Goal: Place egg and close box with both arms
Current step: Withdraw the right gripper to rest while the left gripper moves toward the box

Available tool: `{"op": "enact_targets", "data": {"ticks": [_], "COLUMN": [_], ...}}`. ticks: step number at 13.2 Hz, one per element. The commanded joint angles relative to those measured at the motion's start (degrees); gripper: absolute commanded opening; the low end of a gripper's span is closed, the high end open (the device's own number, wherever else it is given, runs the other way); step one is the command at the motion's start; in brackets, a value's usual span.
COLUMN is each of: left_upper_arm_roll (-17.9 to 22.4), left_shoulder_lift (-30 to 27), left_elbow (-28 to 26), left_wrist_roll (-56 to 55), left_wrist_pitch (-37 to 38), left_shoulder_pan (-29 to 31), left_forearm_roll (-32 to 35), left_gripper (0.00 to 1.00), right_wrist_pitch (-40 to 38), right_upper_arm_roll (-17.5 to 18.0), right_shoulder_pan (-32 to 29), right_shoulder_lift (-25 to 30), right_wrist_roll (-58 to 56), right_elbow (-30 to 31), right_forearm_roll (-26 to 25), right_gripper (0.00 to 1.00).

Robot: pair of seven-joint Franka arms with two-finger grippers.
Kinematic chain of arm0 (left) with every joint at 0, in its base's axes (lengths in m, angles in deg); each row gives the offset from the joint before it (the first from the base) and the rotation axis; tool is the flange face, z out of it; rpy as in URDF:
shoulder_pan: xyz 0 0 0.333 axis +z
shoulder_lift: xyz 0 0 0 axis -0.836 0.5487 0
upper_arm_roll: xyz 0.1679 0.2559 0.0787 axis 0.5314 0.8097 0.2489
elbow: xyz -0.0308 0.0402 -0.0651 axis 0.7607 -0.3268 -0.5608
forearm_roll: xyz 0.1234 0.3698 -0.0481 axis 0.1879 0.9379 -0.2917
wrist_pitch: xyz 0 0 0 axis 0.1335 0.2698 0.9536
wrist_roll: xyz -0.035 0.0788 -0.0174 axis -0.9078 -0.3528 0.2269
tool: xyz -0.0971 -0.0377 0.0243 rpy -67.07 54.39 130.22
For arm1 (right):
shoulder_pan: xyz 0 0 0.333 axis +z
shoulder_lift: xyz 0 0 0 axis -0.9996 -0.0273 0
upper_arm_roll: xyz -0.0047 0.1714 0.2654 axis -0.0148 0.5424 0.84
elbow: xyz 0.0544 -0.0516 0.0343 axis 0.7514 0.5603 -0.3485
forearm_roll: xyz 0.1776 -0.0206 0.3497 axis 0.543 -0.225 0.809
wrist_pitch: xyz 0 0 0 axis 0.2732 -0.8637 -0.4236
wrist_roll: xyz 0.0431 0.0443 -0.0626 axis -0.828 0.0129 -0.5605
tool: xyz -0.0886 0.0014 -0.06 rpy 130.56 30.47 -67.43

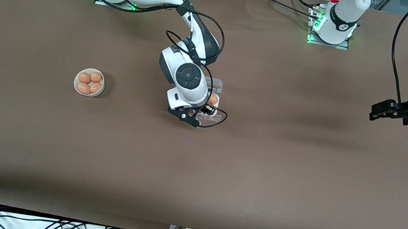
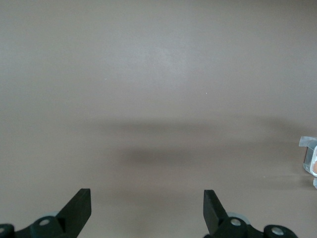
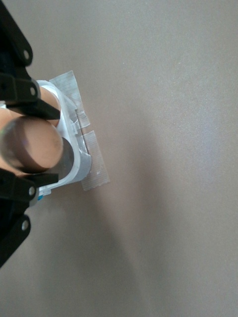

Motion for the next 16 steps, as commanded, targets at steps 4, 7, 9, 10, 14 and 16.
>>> {"op": "enact_targets", "data": {"ticks": [4,7,9,10,14,16], "left_upper_arm_roll": [0.2,0.2,0.2,0.2,0.2,0.29], "left_shoulder_lift": [1.44,2.67,3.81,4.6,7.5,9.08], "left_elbow": [1.47,1.3,1.38,1.47,1.65,1.65], "left_wrist_roll": [0.01,-2.09,-7.44,-10.77,-20.81,-23.09], "left_wrist_pitch": [1.12,1.12,1.12,1.12,0.94,0.94], "left_shoulder_pan": [-4.41,-6.52,-8.89,-10.64,-18.55,-20.85], "left_forearm_roll": [-0.75,-5.75,-8.13,-8.23,-8.31,-12.77], "left_gripper": [1.0,1.0,1.0,1.0,0.92,0.7], "right_wrist_pitch": [-0.78,-4.8,-7.53,-7.98,-9.73,-12.89], "right_upper_arm_roll": [-0.56,-1.0,-1.53,-1.53,-1.79,-2.06], "right_shoulder_pan": [-0.22,-1.62,-3.98,-5.56,-11.89,-15.67], "right_shoulder_lift": [0.2,1.42,1.78,3.17,7.66,9.85], "right_wrist_roll": [-0.13,-1.88,-5.56,-7.75,-14.87,-19.0], "right_elbow": [-1.63,-3.03,-4.7,-4.71,-4.53,-4.53], "right_forearm_roll": [0.21,-0.14,-0.05,-0.05,-0.05,-0.05], "right_gripper": [1.0,1.0,1.0,1.0,1.0,1.0]}}
